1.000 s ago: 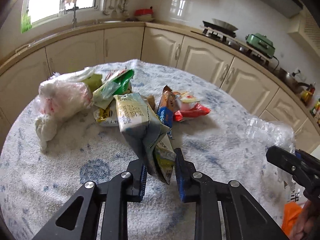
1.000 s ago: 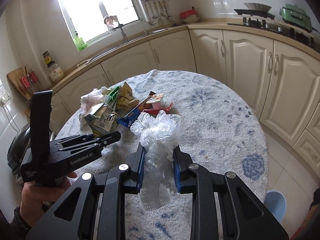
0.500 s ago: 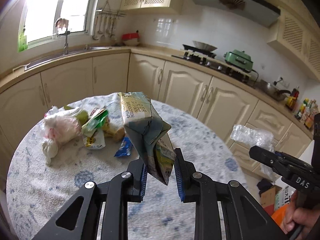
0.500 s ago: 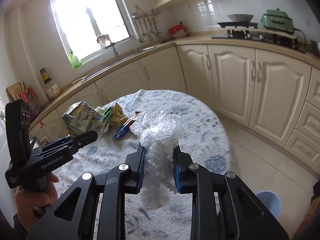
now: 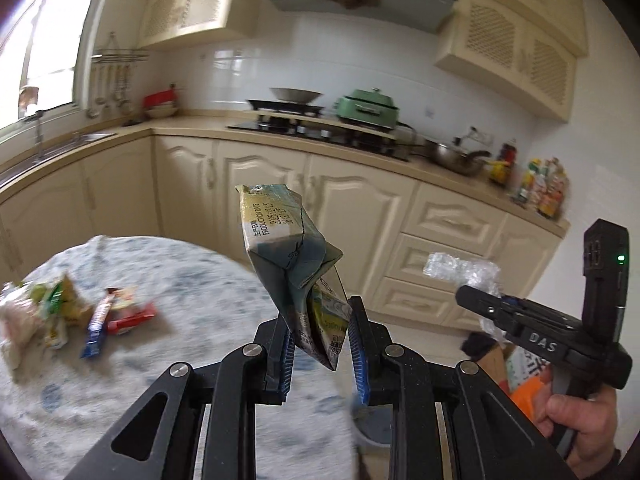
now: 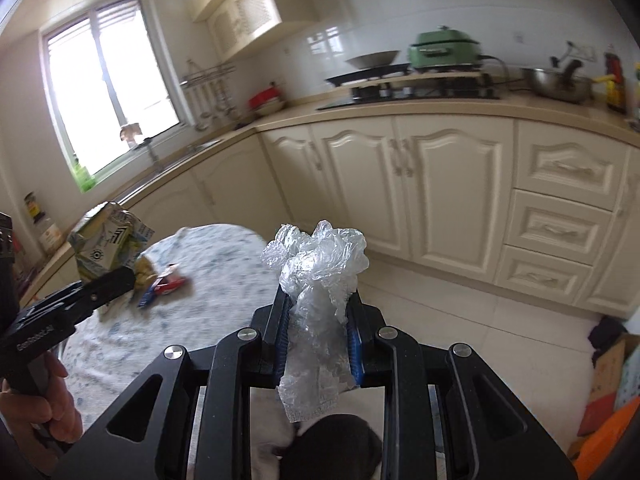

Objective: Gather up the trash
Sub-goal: 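Carry both items to the blue bin and open both tools over it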

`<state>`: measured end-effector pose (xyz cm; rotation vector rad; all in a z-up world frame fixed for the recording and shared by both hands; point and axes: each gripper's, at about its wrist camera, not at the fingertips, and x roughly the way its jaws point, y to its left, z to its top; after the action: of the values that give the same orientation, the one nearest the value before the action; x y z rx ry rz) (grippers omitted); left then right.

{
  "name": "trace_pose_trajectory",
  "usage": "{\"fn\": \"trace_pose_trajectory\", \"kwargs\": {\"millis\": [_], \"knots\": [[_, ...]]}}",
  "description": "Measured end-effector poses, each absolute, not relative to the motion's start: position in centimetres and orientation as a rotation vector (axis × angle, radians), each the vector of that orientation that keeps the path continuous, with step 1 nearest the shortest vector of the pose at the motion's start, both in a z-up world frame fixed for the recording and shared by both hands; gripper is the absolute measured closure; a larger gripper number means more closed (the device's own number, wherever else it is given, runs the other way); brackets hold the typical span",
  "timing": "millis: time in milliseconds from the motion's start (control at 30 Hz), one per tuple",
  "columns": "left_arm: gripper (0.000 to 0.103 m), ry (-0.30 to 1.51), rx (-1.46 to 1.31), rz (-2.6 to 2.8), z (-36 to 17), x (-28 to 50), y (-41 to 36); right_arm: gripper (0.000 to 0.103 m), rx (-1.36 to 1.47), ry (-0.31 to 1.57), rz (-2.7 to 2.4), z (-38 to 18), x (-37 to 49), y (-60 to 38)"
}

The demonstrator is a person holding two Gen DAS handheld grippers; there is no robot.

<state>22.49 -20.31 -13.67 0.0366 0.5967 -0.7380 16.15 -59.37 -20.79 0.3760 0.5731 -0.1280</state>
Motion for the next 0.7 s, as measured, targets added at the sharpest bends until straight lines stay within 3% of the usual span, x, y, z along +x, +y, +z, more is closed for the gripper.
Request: {"fn": "trace_pose_trajectory", "kwargs": {"millis": [233,700], "knots": [[0.082,0.691,0.128,-0.923,-16.6,22.2,-30.7,0.079,0.452,0.62,-0.274,-24.8,13.4,-66.4],[0.082,1.076,0.298,-1.046,-29.7,28.2,-46.8,0.079,0.662,0.809,-0.388,-38.0,12.4,-76.2]]}}
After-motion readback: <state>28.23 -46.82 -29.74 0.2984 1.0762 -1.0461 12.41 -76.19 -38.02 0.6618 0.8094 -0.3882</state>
